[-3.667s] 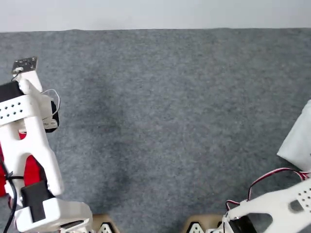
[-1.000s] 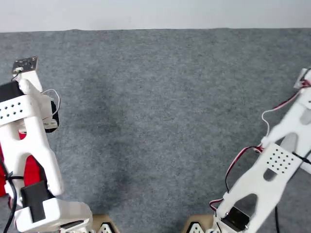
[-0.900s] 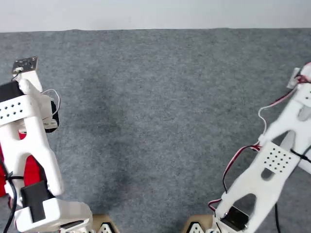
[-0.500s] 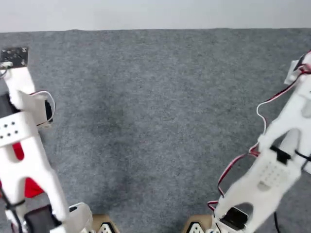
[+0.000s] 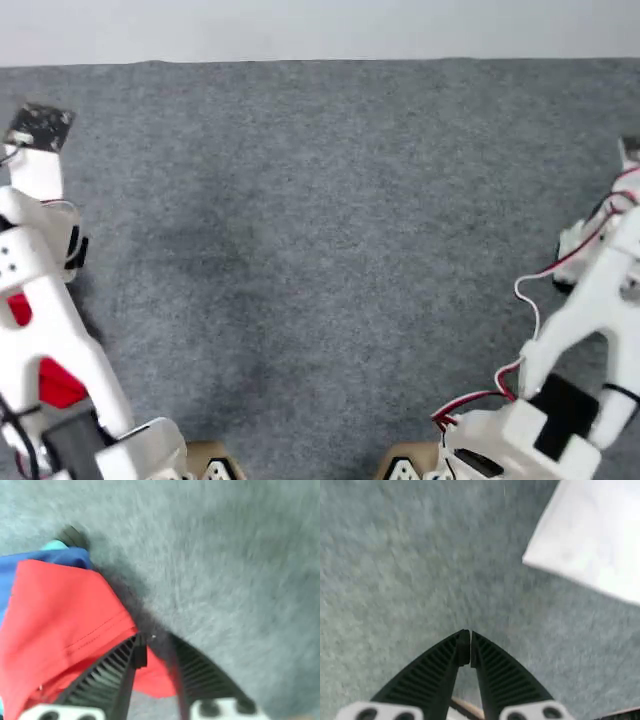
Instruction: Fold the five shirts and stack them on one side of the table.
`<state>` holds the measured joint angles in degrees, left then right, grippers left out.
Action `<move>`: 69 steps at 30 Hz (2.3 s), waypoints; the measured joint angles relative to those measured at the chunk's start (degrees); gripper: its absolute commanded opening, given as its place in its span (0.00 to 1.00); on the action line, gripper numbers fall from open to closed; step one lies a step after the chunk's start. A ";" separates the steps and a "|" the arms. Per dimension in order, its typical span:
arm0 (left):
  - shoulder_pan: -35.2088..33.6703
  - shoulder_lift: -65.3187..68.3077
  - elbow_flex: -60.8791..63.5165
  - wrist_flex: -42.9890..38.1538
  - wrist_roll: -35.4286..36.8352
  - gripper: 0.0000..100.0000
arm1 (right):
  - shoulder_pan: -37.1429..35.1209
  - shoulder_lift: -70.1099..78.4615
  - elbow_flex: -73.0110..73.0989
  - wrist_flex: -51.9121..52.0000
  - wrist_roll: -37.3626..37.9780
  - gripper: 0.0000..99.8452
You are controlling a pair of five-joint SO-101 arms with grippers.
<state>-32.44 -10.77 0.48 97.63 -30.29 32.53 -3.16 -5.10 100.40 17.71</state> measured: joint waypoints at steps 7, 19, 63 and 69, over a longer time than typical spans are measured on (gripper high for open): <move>-7.38 10.02 -7.56 -0.35 -18.81 0.22 | 6.07 -3.96 7.56 0.00 3.25 0.01; -12.84 33.32 -27.16 -0.35 -34.02 0.23 | 8.79 -13.71 9.93 0.00 4.04 0.01; -10.46 42.99 -35.78 -3.43 -29.27 0.01 | 8.79 -16.18 9.93 0.09 4.13 0.01; -9.32 42.99 -40.70 1.05 -28.40 0.15 | 8.79 -16.18 9.93 0.09 4.13 0.01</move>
<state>-41.76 32.22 -40.22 98.68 -58.68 41.32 -19.34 4.84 100.48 21.85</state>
